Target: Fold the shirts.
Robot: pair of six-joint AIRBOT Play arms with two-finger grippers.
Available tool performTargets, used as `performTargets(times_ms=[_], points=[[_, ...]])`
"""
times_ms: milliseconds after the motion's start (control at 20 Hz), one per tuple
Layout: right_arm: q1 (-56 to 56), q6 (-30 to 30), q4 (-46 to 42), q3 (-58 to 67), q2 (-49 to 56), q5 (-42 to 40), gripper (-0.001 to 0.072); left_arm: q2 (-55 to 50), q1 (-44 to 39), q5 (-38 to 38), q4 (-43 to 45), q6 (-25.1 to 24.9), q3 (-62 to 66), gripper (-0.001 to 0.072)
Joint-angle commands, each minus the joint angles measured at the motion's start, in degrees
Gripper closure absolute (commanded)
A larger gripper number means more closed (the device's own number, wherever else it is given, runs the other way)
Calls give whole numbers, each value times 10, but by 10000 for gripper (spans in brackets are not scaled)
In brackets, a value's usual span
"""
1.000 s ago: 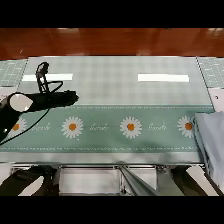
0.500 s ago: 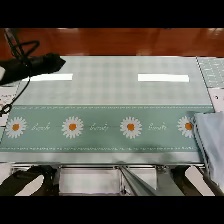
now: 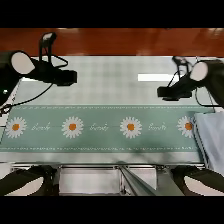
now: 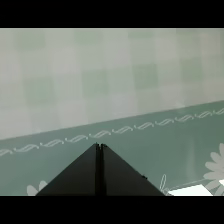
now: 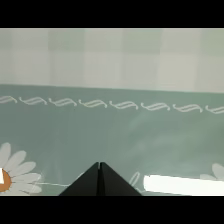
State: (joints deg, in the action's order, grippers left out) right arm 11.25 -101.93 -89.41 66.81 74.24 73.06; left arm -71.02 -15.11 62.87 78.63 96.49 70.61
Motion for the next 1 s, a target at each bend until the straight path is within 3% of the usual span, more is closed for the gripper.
performTargets(times_ms=[0, 950], points=[[37, -33, -57, 1, 33, 30, 689, -11, -3, 39, 28, 28, -11, 690], [37, -32, -57, 1, 33, 47, 688, -12, -3, 36, 28, 28, -11, 690]])
